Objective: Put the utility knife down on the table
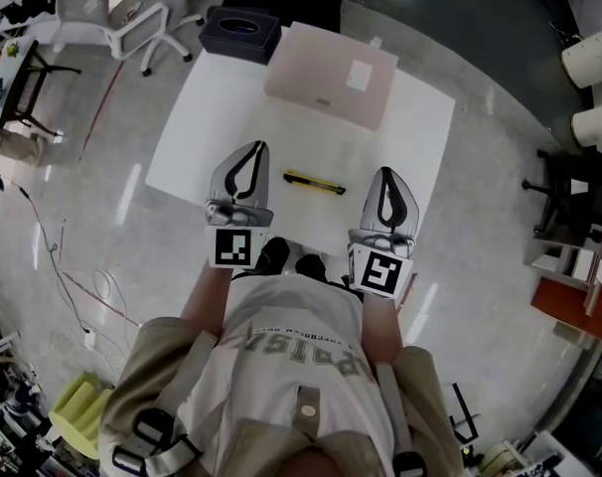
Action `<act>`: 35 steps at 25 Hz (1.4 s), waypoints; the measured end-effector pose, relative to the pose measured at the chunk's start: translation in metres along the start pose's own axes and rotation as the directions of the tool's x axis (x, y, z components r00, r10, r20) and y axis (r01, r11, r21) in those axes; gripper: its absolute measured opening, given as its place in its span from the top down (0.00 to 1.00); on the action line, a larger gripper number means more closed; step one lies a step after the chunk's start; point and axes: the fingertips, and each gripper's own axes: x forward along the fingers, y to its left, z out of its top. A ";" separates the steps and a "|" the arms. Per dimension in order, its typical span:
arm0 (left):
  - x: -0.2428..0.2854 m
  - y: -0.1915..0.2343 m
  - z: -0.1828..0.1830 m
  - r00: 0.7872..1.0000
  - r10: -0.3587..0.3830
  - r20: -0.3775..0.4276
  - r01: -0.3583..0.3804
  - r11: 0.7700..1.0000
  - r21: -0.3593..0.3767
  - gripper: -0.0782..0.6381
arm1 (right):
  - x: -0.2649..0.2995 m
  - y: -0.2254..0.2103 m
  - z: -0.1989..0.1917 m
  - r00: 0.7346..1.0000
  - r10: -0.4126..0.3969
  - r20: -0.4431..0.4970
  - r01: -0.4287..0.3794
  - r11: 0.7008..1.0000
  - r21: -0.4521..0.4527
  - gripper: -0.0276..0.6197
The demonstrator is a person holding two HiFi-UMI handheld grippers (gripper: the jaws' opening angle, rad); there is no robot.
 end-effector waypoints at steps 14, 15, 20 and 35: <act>0.006 -0.009 0.020 0.999 -0.031 0.041 0.030 1.000 0.005 0.88 | 0.004 0.007 0.015 0.998 0.018 0.053 -0.019 1.000 0.022 0.95; 0.006 -0.010 0.021 0.999 -0.033 0.043 0.033 0.999 0.007 0.88 | 0.003 0.008 0.015 0.998 0.020 0.058 -0.021 1.000 0.020 0.95; 0.007 -0.014 0.021 0.998 -0.046 0.040 0.045 0.999 0.015 0.88 | 0.005 0.012 0.020 0.997 0.031 0.073 -0.033 0.999 0.029 0.95; 0.005 -0.019 0.023 0.997 -0.058 0.047 0.056 0.998 0.032 0.88 | 0.008 0.019 0.029 0.995 0.046 0.091 -0.053 0.995 0.079 0.96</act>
